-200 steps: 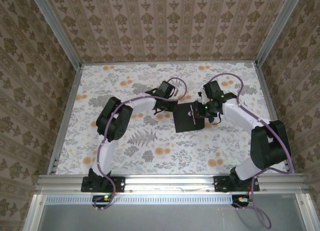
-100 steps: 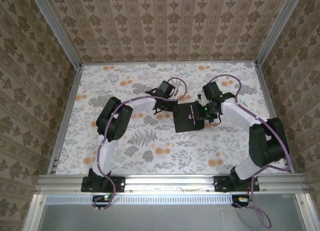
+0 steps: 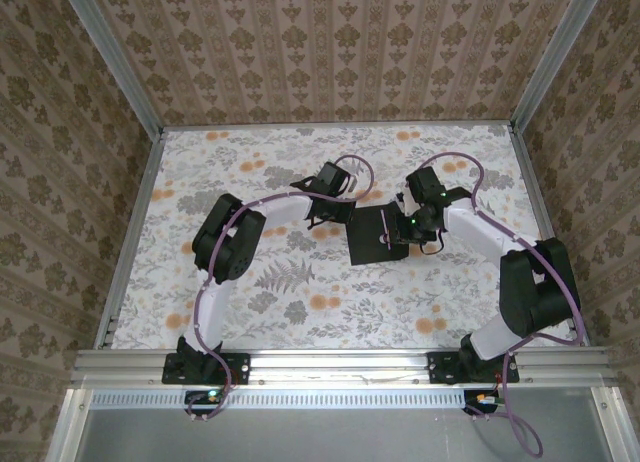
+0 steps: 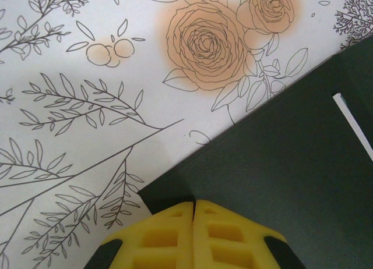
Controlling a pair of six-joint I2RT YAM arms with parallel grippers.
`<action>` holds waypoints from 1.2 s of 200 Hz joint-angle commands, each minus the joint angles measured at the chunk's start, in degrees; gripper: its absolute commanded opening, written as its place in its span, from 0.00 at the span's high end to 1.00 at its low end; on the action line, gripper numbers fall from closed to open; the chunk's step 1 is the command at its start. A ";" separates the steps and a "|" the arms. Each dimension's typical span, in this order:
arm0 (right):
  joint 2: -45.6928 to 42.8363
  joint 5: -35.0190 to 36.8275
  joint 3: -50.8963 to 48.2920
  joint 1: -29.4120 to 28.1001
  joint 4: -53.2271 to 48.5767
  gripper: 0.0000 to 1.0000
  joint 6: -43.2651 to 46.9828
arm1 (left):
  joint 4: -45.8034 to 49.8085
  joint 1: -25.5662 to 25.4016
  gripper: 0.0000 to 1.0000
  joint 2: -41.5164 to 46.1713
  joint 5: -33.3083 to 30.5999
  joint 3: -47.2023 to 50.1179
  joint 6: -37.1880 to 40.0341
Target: Place the letter into the envelope and seal it
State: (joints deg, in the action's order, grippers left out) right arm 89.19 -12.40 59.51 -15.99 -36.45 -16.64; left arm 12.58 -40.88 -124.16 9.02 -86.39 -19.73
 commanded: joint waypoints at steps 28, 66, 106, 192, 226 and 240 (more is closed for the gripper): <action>1.88 -0.40 0.41 0.16 -1.43 0.82 0.24 | -0.01 -0.05 1.00 0.35 0.52 0.91 -0.61; 4.07 0.57 2.78 0.13 -1.85 0.82 0.56 | -0.27 -0.07 1.00 0.60 0.68 1.05 -0.33; 6.32 1.70 5.47 0.15 -2.42 0.82 0.35 | -0.30 -0.07 1.00 0.50 1.15 0.87 0.12; 9.93 3.64 10.47 0.24 -3.12 0.83 0.46 | 0.33 -0.07 1.00 0.58 1.10 0.79 1.01; 10.20 4.21 12.61 0.27 -3.32 0.83 0.56 | 0.43 -0.07 1.00 0.58 1.11 0.83 1.18; 10.69 4.45 13.58 0.41 -3.65 0.83 0.65 | 0.43 -0.03 1.00 0.59 1.15 0.91 1.12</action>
State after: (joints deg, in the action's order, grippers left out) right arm 98.80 -9.93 70.35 -15.99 -38.09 -16.62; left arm 12.01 -40.84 -124.16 9.21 -85.97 -19.66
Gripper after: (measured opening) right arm 0.259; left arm 0.057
